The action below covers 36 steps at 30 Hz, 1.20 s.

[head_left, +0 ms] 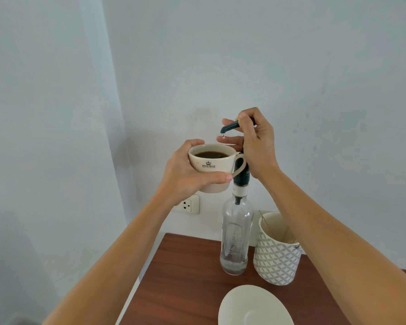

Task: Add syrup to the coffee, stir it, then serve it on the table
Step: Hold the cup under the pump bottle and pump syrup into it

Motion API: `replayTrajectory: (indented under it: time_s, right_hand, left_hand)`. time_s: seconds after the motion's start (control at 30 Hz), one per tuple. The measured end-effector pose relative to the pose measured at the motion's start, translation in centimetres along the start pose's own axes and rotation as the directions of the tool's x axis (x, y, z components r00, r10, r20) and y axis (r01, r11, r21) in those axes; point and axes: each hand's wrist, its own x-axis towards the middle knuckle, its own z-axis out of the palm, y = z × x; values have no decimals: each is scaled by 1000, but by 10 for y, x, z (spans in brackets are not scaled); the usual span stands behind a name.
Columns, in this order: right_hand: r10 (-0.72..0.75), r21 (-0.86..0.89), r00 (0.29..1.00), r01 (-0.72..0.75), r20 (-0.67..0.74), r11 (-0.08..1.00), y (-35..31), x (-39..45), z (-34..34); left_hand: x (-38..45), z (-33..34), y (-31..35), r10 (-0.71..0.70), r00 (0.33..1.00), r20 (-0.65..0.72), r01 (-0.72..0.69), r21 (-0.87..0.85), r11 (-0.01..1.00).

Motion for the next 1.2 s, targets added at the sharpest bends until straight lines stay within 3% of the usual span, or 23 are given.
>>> replayTrajectory:
  time_s: [1.2]
  right_hand:
    - [3, -20, 1000, -3, -18, 1000, 4, 1, 0]
  left_hand:
    - [-1, 1, -1, -18, 1000, 0, 18, -26, 999]
